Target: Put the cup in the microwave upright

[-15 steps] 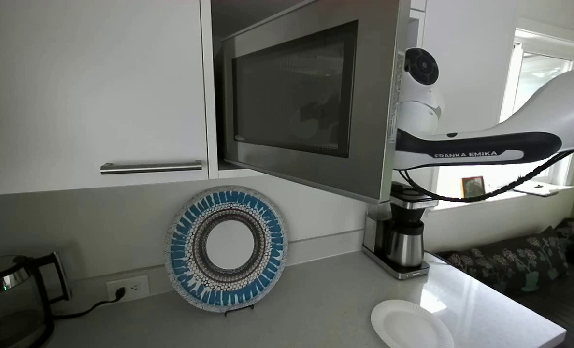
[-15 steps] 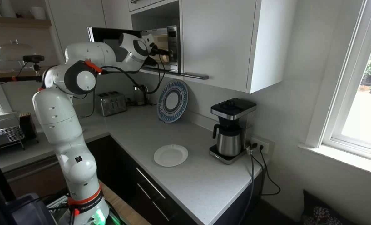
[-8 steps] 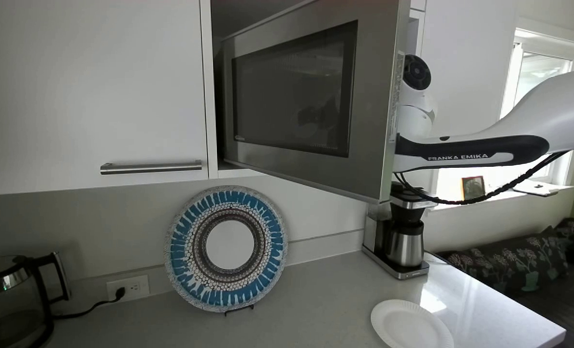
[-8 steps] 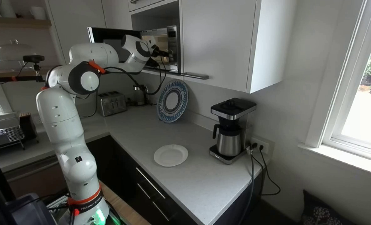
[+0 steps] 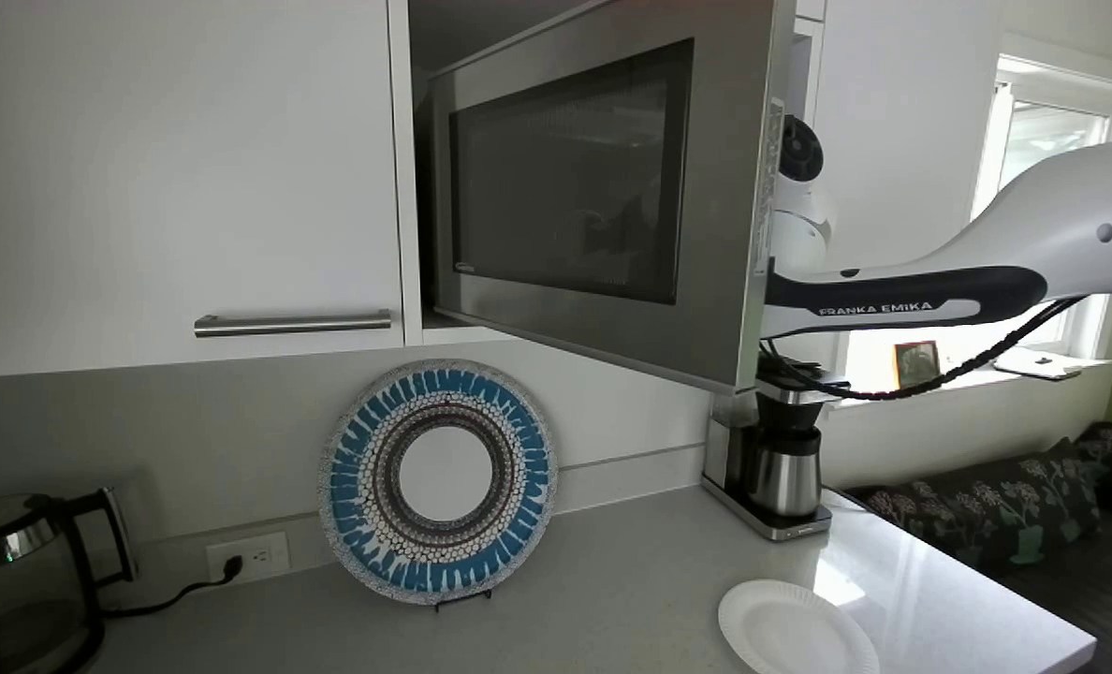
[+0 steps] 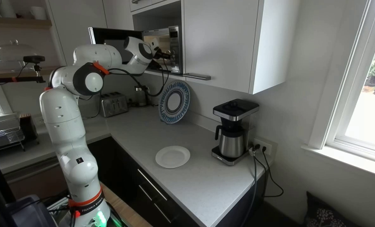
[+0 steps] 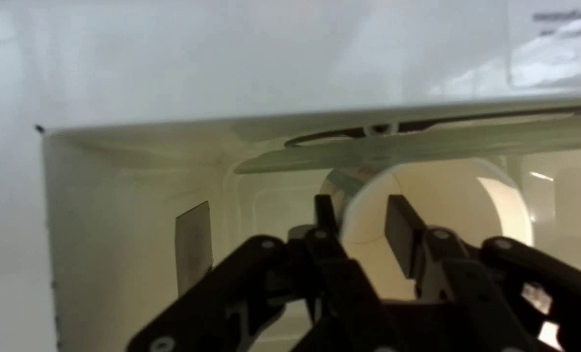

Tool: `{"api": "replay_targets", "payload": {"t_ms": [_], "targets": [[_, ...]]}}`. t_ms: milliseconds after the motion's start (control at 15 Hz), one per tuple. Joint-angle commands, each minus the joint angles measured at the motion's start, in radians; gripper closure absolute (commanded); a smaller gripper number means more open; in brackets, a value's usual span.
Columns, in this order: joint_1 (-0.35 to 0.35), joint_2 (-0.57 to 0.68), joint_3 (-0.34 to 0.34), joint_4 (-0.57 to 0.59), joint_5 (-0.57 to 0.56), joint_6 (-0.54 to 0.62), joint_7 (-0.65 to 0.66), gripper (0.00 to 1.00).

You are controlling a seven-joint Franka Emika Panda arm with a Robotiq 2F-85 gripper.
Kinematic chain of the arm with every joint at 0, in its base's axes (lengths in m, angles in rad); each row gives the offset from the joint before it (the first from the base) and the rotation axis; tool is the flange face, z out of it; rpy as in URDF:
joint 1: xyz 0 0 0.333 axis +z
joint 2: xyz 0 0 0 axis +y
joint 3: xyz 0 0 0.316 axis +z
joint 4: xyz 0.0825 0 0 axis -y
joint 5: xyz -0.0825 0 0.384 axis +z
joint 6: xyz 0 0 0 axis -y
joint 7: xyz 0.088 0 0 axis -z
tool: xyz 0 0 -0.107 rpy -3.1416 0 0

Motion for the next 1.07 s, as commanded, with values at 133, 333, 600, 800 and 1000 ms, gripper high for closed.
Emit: {"api": "replay_targets", "payload": {"t_ms": [133,333,600,800,1000], "targets": [[0.007,-0.008,0.005,0.006,0.062,-0.003,-0.036,1.00],[0.017,-0.025,0.014,0.011,0.150,-0.008,-0.061,0.99],[0.045,-0.040,0.035,0.041,0.287,-0.021,-0.104,0.99],[0.056,-0.049,0.043,0.070,0.329,-0.008,-0.042,0.99],[0.050,-0.054,0.049,0.105,0.315,-0.011,0.072,0.99]]}}
